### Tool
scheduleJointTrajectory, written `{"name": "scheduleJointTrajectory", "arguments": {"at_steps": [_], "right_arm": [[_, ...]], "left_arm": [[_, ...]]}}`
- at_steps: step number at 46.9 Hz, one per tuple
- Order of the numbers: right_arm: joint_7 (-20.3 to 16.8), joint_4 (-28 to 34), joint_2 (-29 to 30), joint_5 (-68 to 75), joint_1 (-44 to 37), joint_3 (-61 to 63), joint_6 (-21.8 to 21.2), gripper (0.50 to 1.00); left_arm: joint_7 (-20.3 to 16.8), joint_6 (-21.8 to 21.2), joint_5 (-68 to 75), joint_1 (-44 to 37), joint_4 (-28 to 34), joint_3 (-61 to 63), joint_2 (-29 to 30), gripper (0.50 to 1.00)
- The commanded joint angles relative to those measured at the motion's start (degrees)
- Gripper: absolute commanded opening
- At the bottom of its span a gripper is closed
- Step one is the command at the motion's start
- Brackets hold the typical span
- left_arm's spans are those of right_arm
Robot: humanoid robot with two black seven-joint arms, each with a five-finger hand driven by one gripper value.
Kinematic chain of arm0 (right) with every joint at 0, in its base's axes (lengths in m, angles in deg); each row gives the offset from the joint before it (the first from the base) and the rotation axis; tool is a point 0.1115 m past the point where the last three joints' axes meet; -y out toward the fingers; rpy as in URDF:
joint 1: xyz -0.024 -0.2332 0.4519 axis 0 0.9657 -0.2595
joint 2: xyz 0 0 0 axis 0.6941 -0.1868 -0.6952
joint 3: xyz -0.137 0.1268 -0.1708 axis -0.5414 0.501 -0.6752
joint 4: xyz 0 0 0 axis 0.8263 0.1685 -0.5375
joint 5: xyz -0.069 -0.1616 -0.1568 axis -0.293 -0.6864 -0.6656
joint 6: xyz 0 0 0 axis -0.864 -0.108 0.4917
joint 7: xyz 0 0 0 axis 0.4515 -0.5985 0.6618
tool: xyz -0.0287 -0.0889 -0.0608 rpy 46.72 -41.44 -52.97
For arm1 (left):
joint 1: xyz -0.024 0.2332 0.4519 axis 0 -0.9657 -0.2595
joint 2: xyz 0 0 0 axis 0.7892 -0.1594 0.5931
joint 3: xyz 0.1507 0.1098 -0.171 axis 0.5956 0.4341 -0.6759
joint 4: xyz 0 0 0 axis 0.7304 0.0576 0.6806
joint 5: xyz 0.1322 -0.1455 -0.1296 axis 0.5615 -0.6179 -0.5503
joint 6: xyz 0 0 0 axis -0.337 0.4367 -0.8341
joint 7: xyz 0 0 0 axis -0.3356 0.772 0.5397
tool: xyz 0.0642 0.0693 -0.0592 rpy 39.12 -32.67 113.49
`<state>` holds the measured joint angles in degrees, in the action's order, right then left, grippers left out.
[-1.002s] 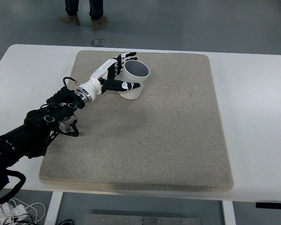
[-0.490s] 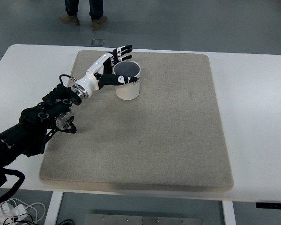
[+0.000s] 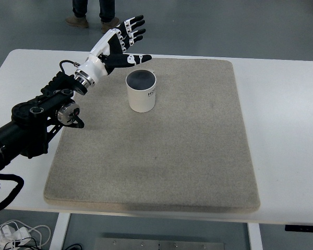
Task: Flip white cup upright
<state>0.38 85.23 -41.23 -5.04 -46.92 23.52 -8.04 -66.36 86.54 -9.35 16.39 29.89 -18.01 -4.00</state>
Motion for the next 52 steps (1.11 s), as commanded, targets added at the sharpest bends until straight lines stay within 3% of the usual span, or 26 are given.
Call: {"name": "scheduleJointTrajectory", "arguments": {"at_steps": [1,14,27,35,52], "right_arm": [[0.0,0.0,0.0,0.0,0.0,0.0,0.0,0.952],[0.0,0.0,0.0,0.0,0.0,0.3,0.0,0.952],[0.0,0.0,0.0,-0.1,0.2,-0.1,-0.1,0.952],[0.0,0.0,0.0,-0.1,0.2,0.0,-0.1,0.952],[0.0,0.0,0.0,-0.1,0.2,0.0,-0.1,0.952]], "left_arm": [[0.0,-0.1,-4.8,1.3,0.7,0.0,-0.1,1.0],[0.0,0.2,-16.7,4.9,9.7,0.2,-0.9,1.0],[0.0,2.8,-22.3,4.9,13.6,-0.1,-1.0,1.0],[0.0,3.2,-33.1,4.8,14.6,0.0,-1.0,1.0],[16.6,3.4,-40.9,4.0,18.6,-3.1,-2.9,1.0]]}}
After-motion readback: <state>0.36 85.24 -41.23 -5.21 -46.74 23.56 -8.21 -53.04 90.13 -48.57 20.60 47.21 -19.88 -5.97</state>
